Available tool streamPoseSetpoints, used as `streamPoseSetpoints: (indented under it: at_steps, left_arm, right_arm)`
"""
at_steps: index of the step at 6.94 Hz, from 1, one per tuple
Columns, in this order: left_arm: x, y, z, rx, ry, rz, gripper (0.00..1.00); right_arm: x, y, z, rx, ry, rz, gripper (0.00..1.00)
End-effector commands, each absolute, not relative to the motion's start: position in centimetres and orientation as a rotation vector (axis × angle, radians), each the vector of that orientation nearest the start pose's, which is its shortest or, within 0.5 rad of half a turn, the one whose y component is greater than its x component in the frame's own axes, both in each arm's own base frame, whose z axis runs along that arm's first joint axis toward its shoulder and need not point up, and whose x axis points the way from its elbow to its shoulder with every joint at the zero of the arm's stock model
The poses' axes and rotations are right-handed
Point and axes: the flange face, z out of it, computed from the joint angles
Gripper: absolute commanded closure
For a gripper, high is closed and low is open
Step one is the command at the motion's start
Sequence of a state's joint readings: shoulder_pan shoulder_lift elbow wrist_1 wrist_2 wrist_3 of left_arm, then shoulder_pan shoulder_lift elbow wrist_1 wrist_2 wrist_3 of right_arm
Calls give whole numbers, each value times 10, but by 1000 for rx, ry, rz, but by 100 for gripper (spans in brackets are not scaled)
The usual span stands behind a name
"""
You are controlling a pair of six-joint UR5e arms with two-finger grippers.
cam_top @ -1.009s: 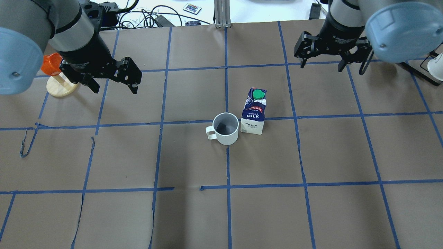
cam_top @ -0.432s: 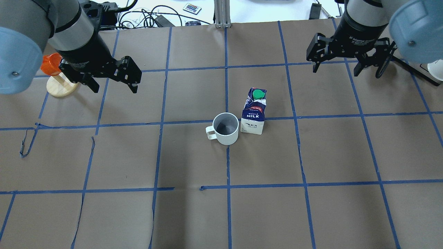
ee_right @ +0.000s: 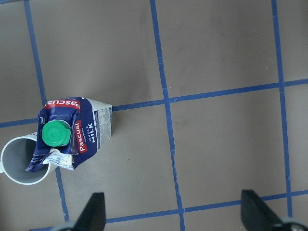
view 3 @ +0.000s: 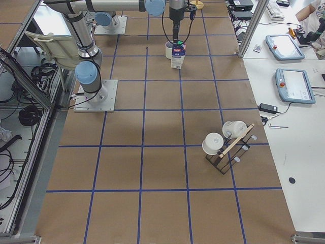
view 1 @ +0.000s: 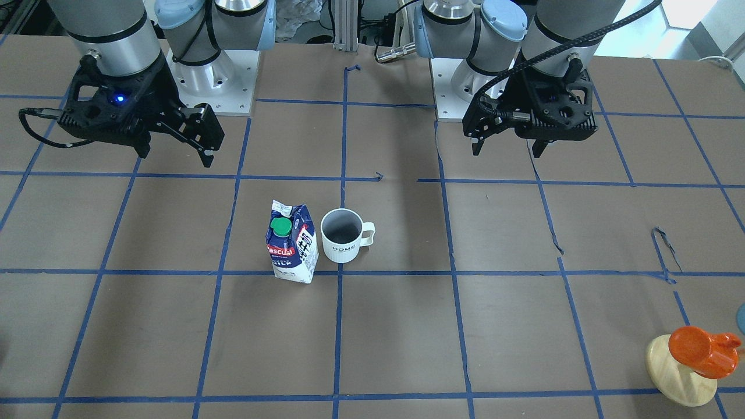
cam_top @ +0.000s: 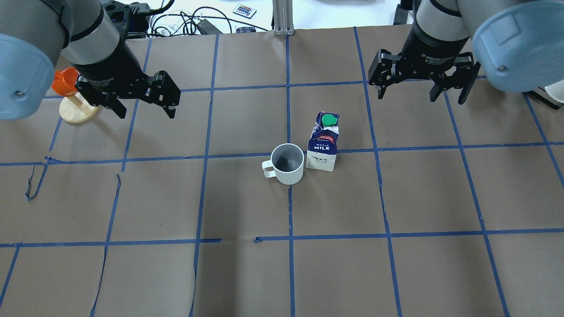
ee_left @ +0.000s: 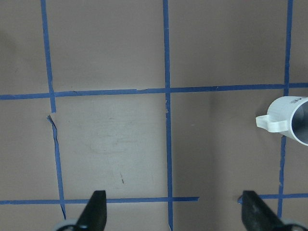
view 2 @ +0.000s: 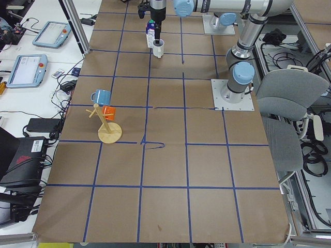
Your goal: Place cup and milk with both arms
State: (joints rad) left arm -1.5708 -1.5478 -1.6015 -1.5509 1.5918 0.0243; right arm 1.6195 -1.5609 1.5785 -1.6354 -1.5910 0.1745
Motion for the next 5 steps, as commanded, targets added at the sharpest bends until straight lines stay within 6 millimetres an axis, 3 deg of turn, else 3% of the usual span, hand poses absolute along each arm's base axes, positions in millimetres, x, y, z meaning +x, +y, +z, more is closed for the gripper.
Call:
streamPoseSetpoints:
  at_steps: [1, 2, 3, 5]
  left_arm:
    - [-131, -483, 486, 40, 3120, -19, 0]
    - [-131, -483, 486, 40, 3120, -19, 0]
    - [-131, -483, 486, 40, 3120, -19, 0]
    - [-131, -483, 486, 45, 3120, -19, 0]
  right_arm:
    - [152, -496, 486, 186, 3138, -78, 0]
    - [150, -496, 484, 15, 3162, -69, 0]
    - [148, -496, 486, -42, 3164, -76, 0]
    - [146, -496, 485, -40, 3166, -74, 0]
